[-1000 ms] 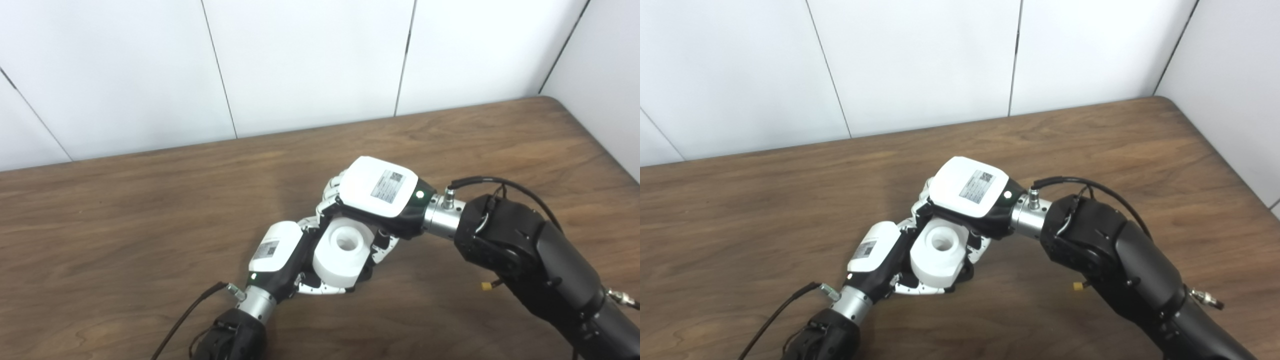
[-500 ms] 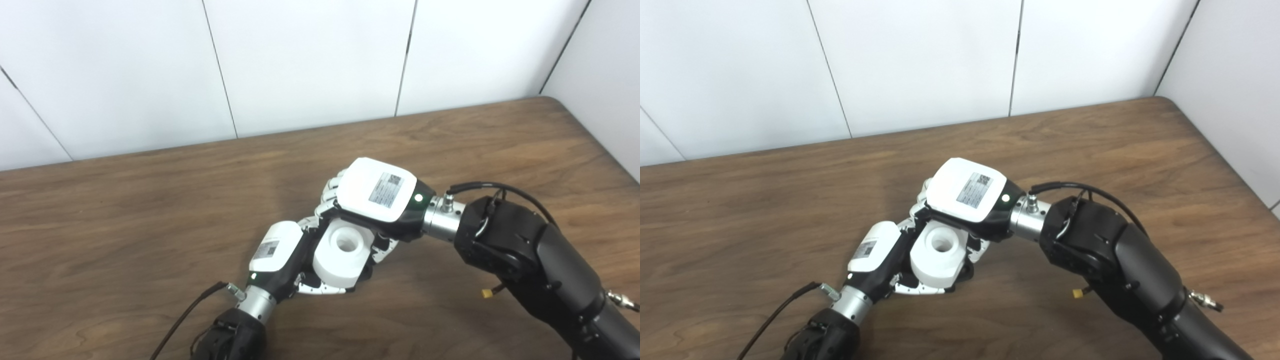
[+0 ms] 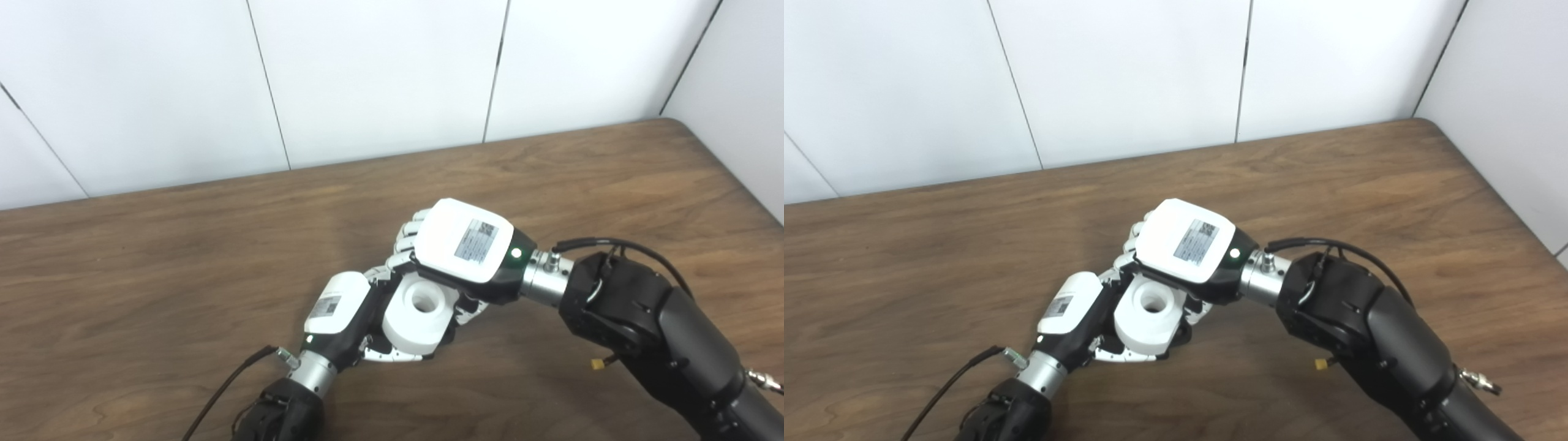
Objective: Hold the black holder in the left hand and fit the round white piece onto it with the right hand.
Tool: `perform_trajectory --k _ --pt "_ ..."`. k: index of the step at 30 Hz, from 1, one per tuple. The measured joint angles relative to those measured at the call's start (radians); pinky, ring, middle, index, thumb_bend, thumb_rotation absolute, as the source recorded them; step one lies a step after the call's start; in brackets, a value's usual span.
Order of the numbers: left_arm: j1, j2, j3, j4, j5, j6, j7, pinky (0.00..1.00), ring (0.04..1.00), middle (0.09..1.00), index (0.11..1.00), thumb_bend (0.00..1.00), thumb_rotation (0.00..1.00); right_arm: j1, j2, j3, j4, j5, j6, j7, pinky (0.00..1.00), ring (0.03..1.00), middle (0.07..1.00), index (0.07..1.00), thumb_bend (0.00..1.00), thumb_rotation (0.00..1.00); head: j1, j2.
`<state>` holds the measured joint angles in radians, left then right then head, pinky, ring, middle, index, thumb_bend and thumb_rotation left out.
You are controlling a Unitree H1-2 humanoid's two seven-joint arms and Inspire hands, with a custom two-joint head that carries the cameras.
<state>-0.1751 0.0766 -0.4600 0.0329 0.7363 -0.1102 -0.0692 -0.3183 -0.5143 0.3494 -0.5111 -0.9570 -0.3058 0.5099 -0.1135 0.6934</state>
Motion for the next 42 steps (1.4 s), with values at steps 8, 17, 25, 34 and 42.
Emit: perform_trajectory --k 8,17,25,34,42 --pt "0.000 0.003 0.000 0.000 0.001 0.002 -0.005 0.98 0.853 0.722 0.483 0.52 0.05 0.023 0.000 0.003 -0.010 -0.033 -0.013 -0.037 0.60 0.686 0.604 0.474 0.52 0.13 0.000 0.000" --pt "-0.002 0.005 0.001 0.005 -0.002 -0.013 0.000 0.98 0.846 0.720 0.483 0.52 0.06 -0.017 0.000 -0.009 -0.015 -0.005 -0.021 0.016 0.62 0.686 0.605 0.474 0.52 0.13 -0.006 -0.008" --pt "-0.006 0.000 0.002 0.009 -0.004 -0.013 0.000 1.00 0.846 0.726 0.483 0.52 0.06 -0.033 -0.002 -0.040 -0.053 0.031 -0.025 0.075 0.60 0.679 0.601 0.475 0.52 0.13 -0.006 -0.012" --pt "-0.010 -0.001 0.003 0.016 -0.004 -0.017 0.006 0.99 0.843 0.722 0.482 0.52 0.05 -0.036 -0.002 -0.063 -0.073 0.036 -0.024 0.122 0.61 0.683 0.607 0.475 0.52 0.13 -0.009 -0.012" --pt "-0.010 -0.004 0.004 0.013 -0.005 -0.009 -0.002 0.99 0.847 0.723 0.483 0.52 0.05 -0.010 0.004 -0.071 -0.073 0.051 -0.021 0.126 0.59 0.688 0.605 0.475 0.52 0.13 0.000 0.005"
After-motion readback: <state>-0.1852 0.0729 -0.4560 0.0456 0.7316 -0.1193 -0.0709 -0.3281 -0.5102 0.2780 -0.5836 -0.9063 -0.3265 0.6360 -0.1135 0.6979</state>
